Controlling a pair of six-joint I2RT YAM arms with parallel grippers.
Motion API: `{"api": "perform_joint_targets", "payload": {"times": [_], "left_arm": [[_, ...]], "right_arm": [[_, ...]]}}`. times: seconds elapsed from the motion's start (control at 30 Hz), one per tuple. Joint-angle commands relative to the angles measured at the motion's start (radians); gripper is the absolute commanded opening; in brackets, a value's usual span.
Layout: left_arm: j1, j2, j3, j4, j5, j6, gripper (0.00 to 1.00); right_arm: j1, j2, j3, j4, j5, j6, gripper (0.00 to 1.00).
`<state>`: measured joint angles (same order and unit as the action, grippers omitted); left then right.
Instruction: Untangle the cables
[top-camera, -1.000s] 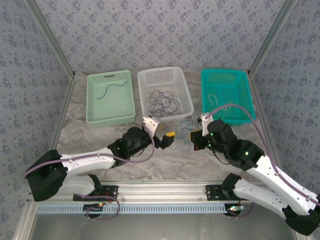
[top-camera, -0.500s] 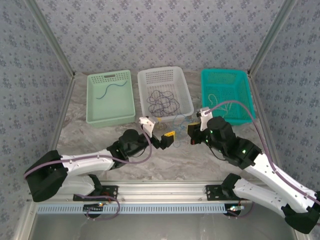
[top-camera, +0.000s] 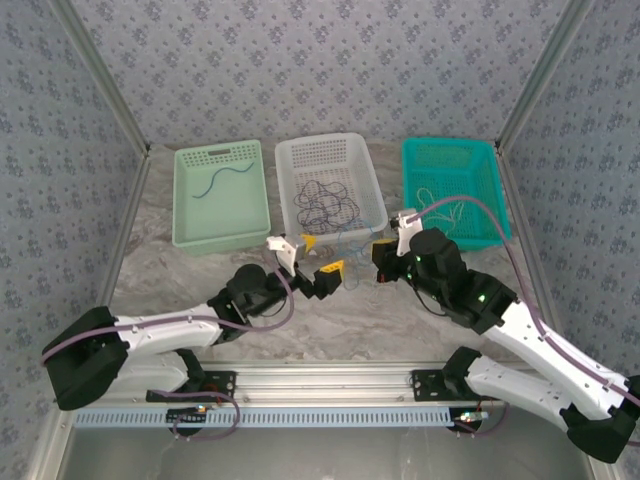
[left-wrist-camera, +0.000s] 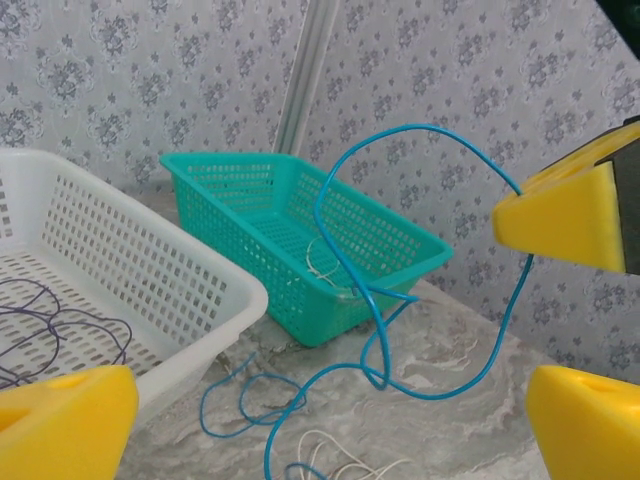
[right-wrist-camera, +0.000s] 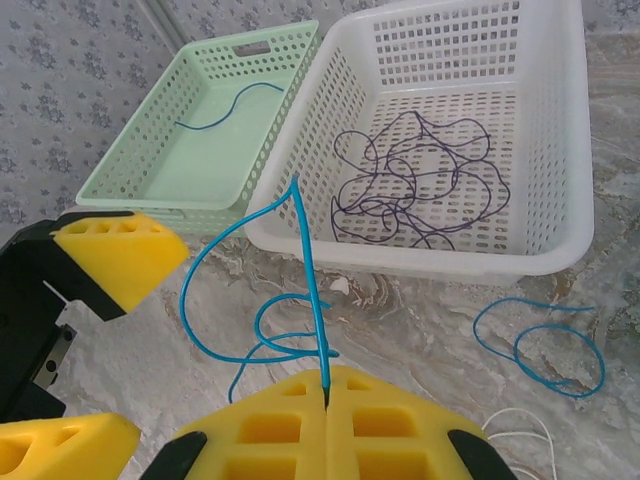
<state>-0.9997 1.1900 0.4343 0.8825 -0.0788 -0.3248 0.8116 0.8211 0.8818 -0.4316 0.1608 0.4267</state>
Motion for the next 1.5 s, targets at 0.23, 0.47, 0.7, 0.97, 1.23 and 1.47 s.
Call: {"api": "perform_joint_targets", "payload": {"times": [0.23, 0.47, 0.7, 0.97, 1.23, 1.47], "left_arm": [[0.027, 0.089, 0.068, 0.059, -0.016, -0.056, 0.97], [0.059, 0.133, 0.097, 0.090, 0.010, -0.074, 0.84], [0.074, 0.152, 0.128, 0.042, 0.021, -0.073, 0.44], [0.104, 0.096, 0.269, -0.496, -0.052, 0.072, 0.00], [0.105, 0.162, 0.547, -1.123, -0.314, 0.435, 0.00], [0.105, 0.241, 0.648, -1.250, -0.706, 0.659, 0.00]], "right_arm": [[0.007, 0.004, 0.025, 0.106, -0.074, 0.029, 0.00], [0.008, 0.005, 0.022, 0.089, -0.093, 0.027, 0.00], [0.009, 0.010, 0.022, 0.085, -0.121, 0.020, 0.00], [-0.028, 0.027, 0.096, -0.064, -0.056, -0.029, 0.00], [-0.060, 0.162, 0.196, -0.147, -0.178, -0.067, 0.00], [-0.086, 0.233, 0.243, -0.165, -0.263, -0.082, 0.00]]}}
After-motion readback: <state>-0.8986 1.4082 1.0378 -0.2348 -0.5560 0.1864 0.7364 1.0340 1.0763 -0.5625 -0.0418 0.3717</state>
